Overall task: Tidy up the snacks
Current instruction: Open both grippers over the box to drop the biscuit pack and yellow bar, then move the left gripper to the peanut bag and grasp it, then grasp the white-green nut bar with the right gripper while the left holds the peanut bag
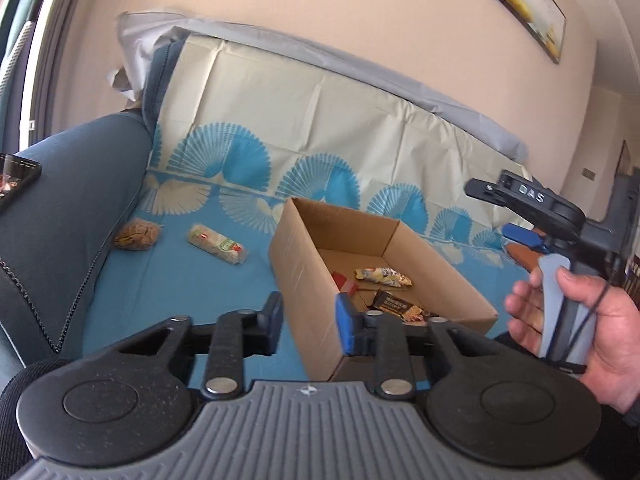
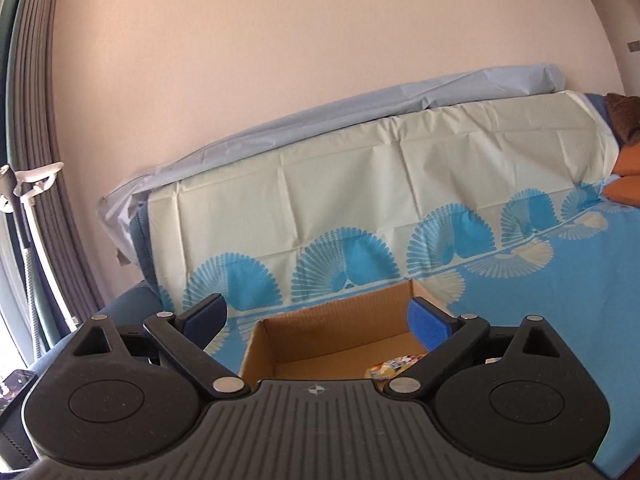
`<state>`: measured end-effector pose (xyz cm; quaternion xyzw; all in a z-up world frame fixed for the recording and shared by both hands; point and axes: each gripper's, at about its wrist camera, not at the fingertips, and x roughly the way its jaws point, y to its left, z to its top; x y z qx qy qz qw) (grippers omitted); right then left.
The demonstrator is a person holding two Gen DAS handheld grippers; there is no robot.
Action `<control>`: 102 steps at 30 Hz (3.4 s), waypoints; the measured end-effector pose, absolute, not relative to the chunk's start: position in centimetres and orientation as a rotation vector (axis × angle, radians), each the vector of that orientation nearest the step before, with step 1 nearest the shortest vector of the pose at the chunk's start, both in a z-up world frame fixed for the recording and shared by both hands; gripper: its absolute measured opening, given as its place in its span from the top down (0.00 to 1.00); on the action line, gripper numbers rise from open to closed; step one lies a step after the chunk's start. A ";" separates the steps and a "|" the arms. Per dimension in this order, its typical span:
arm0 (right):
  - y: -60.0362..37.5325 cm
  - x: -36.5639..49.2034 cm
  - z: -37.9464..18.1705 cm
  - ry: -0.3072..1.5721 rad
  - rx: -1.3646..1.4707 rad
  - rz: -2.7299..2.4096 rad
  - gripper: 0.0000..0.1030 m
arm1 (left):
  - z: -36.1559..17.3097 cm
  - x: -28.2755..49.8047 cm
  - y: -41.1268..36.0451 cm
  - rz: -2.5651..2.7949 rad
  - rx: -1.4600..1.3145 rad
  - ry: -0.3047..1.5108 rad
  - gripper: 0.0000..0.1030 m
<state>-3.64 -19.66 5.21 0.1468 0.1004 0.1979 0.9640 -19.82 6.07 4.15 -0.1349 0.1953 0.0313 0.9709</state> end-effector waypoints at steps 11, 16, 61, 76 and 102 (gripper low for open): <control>-20.4 -3.3 3.8 0.257 0.295 0.408 0.26 | 0.7 -16.6 7.6 0.099 -0.367 0.460 0.93; -20.7 -0.8 1.5 0.335 0.297 0.444 0.65 | 0.0 -13.9 8.8 0.150 -0.395 0.467 0.93; -18.2 3.3 -0.3 0.430 0.246 0.465 0.63 | -8.5 9.1 21.9 0.555 0.286 0.689 0.72; -17.4 2.8 0.1 0.431 0.161 0.421 0.63 | -2.2 -5.0 18.5 0.307 0.017 0.637 0.78; 17.9 18.7 -3.4 0.775 -0.318 0.605 0.13 | -1.6 -7.5 22.5 0.434 -0.210 0.483 0.77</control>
